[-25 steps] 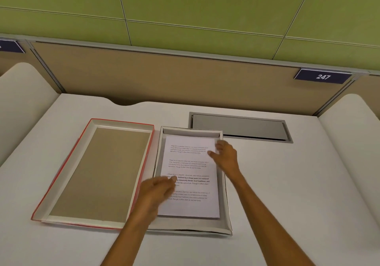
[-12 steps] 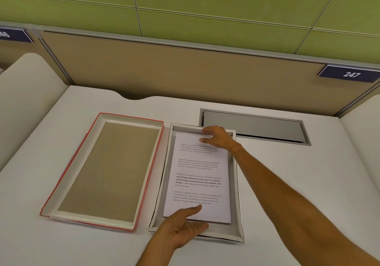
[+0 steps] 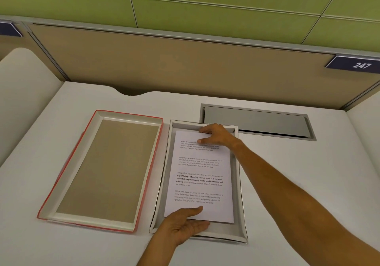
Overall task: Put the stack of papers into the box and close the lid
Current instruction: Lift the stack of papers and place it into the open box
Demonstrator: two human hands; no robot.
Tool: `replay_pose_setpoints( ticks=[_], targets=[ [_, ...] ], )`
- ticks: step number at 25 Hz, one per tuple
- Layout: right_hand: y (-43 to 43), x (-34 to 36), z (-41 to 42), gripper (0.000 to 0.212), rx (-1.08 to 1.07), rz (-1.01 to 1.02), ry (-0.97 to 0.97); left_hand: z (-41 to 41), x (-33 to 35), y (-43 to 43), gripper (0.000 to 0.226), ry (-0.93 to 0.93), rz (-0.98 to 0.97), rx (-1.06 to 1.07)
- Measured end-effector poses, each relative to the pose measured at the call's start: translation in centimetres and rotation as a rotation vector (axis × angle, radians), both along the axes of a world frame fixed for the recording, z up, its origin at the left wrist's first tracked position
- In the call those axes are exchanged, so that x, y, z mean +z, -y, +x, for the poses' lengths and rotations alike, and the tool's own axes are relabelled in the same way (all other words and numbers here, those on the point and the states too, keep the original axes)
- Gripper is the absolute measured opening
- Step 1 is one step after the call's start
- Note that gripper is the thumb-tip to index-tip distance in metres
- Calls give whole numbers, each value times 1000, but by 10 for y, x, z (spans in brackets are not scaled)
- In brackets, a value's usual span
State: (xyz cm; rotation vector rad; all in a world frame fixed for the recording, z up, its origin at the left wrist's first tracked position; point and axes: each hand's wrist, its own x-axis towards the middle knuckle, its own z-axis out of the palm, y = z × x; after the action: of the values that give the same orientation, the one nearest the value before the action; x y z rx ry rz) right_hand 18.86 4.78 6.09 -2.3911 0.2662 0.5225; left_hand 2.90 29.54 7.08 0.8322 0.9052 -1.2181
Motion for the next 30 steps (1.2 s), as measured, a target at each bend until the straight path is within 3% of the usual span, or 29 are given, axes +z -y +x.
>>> replay_pose_setpoints(
  ticks=[8, 15, 18, 21, 24, 27, 30],
  targets=[
    [-3, 0, -1, 66, -16, -13, 11, 0, -3, 1, 37, 24, 4, 8],
    [1, 10, 1, 73, 54, -59, -22, -5, 22, -13, 46, 60, -136, 22],
    [-5, 28, -2, 76, 49, -87, -2, 6, 45, -44, 41, 301, -68, -127],
    [-38, 56, -7, 78, -7, 21, 81, 56, 60, -87, 32, 851, 280, -212],
    [-102, 68, -22, 73, -143, 246, 118, 130, 41, -150, 29, 1214, 1017, -359],
    [-169, 59, -42, 60, -306, 427, 1, 176, 10, -211, 38, 1180, 1486, -545],
    [-216, 46, -48, 32, -309, 374, -116, 186, -12, -241, 37, 990, 1683, -790]
  ],
)
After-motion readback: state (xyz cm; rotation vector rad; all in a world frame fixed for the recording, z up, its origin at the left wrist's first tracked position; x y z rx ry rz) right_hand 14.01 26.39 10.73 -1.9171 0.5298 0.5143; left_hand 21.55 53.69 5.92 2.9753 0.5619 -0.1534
